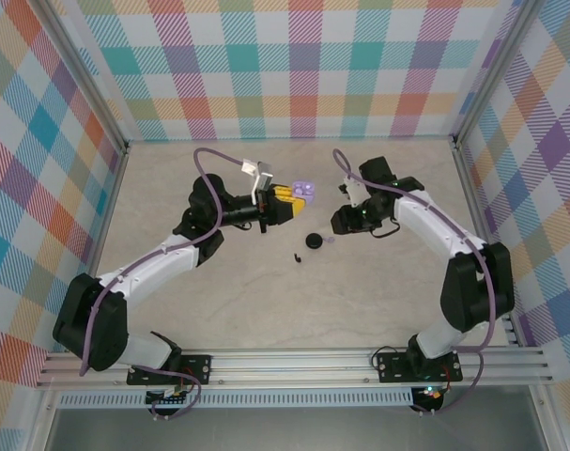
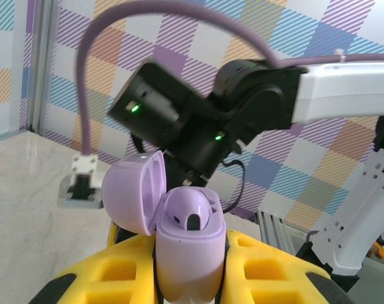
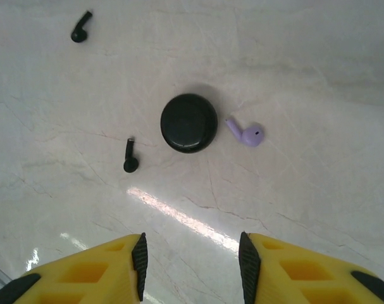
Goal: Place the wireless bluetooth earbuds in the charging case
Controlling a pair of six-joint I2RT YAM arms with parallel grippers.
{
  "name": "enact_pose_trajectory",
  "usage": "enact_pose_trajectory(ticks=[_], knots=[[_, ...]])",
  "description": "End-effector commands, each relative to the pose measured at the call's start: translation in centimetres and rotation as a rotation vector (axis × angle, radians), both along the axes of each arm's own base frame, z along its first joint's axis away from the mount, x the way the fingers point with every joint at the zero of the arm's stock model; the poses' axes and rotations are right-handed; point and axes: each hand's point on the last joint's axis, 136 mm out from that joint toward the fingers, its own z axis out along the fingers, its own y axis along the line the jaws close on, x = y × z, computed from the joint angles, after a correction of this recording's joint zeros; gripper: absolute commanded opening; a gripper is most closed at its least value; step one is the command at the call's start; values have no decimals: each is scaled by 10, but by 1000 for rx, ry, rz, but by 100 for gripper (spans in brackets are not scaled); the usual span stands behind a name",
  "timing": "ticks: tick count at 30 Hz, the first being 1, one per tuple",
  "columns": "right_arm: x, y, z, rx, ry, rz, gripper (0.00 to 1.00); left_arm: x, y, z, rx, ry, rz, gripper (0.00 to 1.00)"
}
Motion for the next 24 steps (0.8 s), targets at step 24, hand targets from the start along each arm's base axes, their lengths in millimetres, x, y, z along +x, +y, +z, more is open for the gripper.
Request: enact_pose_trajectory(ticks=[24], knots=[[29,12,-90,-58,240,-112,39,0,5,8,3,-46,25,0]])
